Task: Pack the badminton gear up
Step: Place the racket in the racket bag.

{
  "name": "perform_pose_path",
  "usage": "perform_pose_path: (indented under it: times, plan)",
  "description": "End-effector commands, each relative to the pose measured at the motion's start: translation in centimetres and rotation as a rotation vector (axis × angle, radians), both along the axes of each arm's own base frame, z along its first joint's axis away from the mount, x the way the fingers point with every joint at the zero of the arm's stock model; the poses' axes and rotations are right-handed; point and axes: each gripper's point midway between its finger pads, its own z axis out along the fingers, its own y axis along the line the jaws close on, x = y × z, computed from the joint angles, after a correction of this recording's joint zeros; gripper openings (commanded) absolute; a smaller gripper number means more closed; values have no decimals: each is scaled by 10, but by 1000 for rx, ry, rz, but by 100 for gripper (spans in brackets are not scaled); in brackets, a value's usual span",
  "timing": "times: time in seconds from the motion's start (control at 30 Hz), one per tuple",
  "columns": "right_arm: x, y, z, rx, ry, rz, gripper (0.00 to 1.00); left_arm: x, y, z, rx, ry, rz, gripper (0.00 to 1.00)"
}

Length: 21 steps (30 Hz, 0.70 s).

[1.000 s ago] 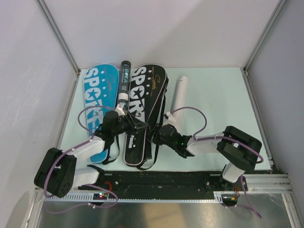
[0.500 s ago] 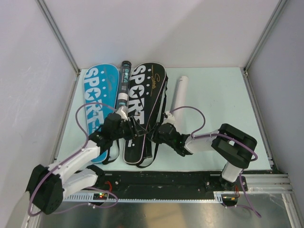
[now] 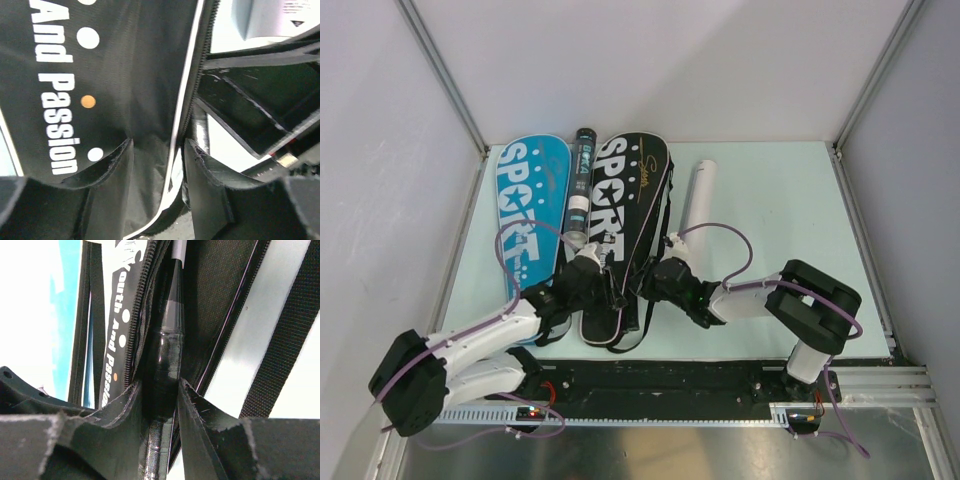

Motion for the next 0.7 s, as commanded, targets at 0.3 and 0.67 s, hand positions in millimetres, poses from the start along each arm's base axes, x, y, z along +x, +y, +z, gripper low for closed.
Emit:
perform_pose_path:
  times: [0.3, 0.67]
  plan:
    - [-4, 21, 25, 75, -6, 80, 50, 11, 4, -6, 100, -47, 5, 6]
    - [-31, 20, 28, 72, 35, 164, 63, 2, -5, 19, -28, -69, -3, 0]
